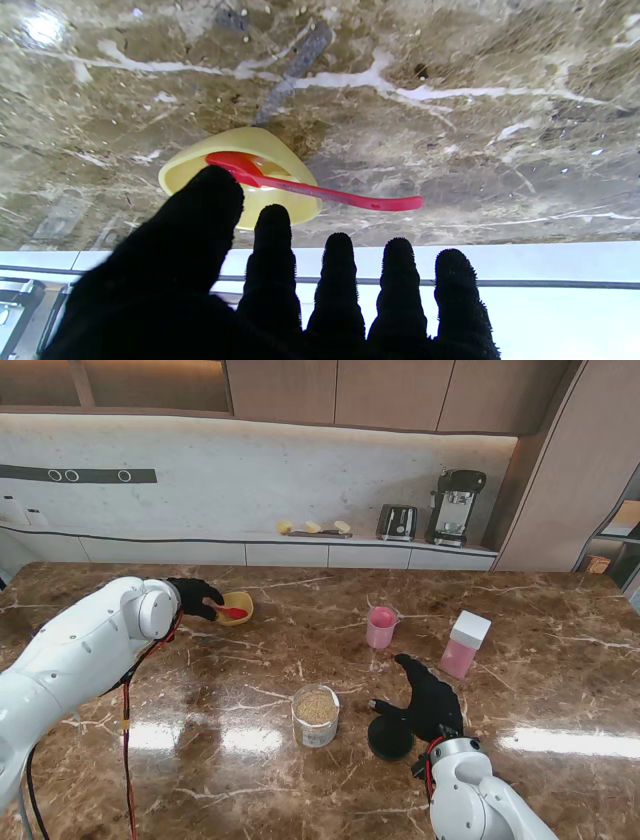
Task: Measure grain into the airtight container
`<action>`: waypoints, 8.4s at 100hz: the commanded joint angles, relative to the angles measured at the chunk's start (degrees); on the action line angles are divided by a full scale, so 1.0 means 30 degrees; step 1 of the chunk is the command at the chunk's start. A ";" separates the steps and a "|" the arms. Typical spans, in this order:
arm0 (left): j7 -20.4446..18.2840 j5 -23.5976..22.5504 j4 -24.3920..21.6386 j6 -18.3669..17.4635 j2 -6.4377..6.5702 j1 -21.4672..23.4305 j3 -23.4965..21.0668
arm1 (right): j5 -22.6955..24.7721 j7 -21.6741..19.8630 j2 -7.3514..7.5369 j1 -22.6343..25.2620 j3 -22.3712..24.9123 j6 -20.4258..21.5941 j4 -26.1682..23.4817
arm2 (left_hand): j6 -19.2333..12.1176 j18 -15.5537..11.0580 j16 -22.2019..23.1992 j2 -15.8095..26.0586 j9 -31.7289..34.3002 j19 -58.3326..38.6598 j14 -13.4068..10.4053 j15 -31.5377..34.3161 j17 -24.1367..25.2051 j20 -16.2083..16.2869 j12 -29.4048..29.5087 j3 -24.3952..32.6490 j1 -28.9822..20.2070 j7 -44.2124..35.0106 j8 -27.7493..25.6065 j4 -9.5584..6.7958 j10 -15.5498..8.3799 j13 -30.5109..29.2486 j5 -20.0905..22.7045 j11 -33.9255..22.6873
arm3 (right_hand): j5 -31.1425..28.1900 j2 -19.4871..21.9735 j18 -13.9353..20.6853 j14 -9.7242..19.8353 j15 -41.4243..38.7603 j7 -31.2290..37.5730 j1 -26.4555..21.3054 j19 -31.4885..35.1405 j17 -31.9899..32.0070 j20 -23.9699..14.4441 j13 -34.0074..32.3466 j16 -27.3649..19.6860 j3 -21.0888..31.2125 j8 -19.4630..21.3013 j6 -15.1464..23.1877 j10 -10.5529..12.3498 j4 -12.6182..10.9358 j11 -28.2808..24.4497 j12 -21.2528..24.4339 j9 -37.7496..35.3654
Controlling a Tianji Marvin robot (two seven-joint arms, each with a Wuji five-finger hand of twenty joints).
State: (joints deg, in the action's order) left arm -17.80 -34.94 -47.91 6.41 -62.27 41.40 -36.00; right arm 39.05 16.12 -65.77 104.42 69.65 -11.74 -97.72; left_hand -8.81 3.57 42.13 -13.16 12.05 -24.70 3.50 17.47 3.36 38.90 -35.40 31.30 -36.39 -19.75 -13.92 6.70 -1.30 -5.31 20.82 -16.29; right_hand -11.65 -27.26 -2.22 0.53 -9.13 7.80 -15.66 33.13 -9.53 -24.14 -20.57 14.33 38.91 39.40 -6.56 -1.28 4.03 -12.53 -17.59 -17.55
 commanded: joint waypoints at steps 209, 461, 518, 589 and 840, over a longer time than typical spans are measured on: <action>0.3280 0.3435 0.9482 -0.3071 -0.4549 -0.3752 0.6171 | -0.0359 -0.0889 0.0072 0.0041 0.0093 -0.0090 0.0482 | 0.0519 -0.0139 0.0093 -0.2009 -0.0238 -0.2827 0.0054 0.2114 -0.0163 -0.1022 0.0229 -0.0218 -0.2222 -1.0103 -0.6450 0.0944 -0.0164 0.0029 0.0823 -0.1957 | -0.0249 0.0403 -0.0269 -0.0022 -0.0247 -0.0028 0.0401 0.0676 -0.0100 -0.0532 0.0039 0.0482 -0.0479 -0.0293 0.0728 -0.0066 -0.0712 0.0081 -0.0188 0.0363; 0.4431 0.3460 1.0975 -0.4021 -0.5404 -0.3869 0.6889 | -0.0801 -0.0862 0.0036 -0.0484 0.0007 0.0375 0.1507 | 0.0822 -0.0072 -0.0161 -0.3947 0.3597 -0.8294 0.0490 0.3212 -0.0024 -0.1574 0.0532 0.1817 -0.4147 -1.3608 -0.4793 0.1215 -0.0174 -0.2678 0.5632 -0.4934 | -0.0290 0.0793 -0.0294 -0.0050 -0.0273 -0.0230 -0.0016 0.0832 -0.0276 -0.0945 0.0114 0.0522 -0.0847 -0.0172 0.0956 -0.0023 -0.0742 0.0040 -0.0193 0.0472; 0.4819 0.3517 1.0793 -0.4118 -0.5162 -0.3667 0.6207 | -0.0935 -0.0854 0.0021 -0.0576 -0.0039 0.0498 0.1667 | 0.0457 -0.0030 -0.0189 -0.1909 0.4819 -0.7212 0.0313 0.3253 -0.0072 -0.2025 0.0757 -0.0679 -0.5664 -1.2733 -0.5914 0.1195 -0.0513 -0.3201 0.5776 -0.5042 | -0.0294 0.0944 -0.0297 -0.0039 -0.0272 -0.0257 -0.0040 0.0822 -0.0287 -0.0997 0.0121 0.0529 -0.0937 -0.0156 0.0964 -0.0058 -0.0750 0.0048 -0.0196 0.0478; 0.4456 0.0306 0.3034 -0.2005 -0.1365 -0.1199 0.1220 | -0.1018 -0.0355 -0.0079 -0.0853 -0.0188 0.0699 0.2148 | -0.3488 -0.0575 -0.0050 -0.0426 1.2798 -0.8952 0.0736 0.4006 -0.0469 -0.0073 -0.0226 -0.3396 -0.6667 -1.0685 -1.1352 0.1004 -0.0592 -0.7606 0.5353 -0.2685 | -0.0283 0.0999 -0.0300 -0.0031 -0.0258 -0.0288 -0.0075 0.0784 -0.0270 -0.1026 0.0125 0.0531 -0.0982 -0.0143 0.0965 -0.0019 -0.0761 0.0048 -0.0198 0.0477; -0.0417 0.2208 -1.3788 -0.3108 0.0628 1.1921 -0.9114 | -0.1104 0.1055 -0.0408 0.0289 0.0790 0.0383 0.0326 | -0.3950 0.4067 0.2201 0.2802 1.4142 -1.0851 0.2957 0.7032 -0.4446 0.0121 -0.4948 -1.1238 -1.1437 -1.1313 -1.4456 -0.0583 -0.0241 -1.6526 0.3553 -0.8714 | -0.2376 0.1156 0.0454 -0.0089 -0.1331 0.1169 -0.0715 0.2192 -0.1911 0.1474 -0.3429 0.0863 -0.1200 -0.1423 0.1359 0.0311 -0.0827 -0.0937 -0.0362 -0.3338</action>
State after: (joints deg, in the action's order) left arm -18.83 -28.22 -89.58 -2.73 -60.29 77.41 -63.58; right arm 36.13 19.85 -66.82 104.55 71.89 -10.54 -97.13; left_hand -11.96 14.74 46.99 -8.86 56.19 -58.00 11.57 36.17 -11.31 38.25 -47.32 -3.28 -65.92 -48.53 -54.34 7.53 0.25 -53.78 31.38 -39.84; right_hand -19.01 -24.89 -0.81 0.09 -13.50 10.75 -18.13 38.23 -15.93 -21.29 -30.10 16.41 36.67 35.80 -3.86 -1.19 3.40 -15.83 -18.79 -27.31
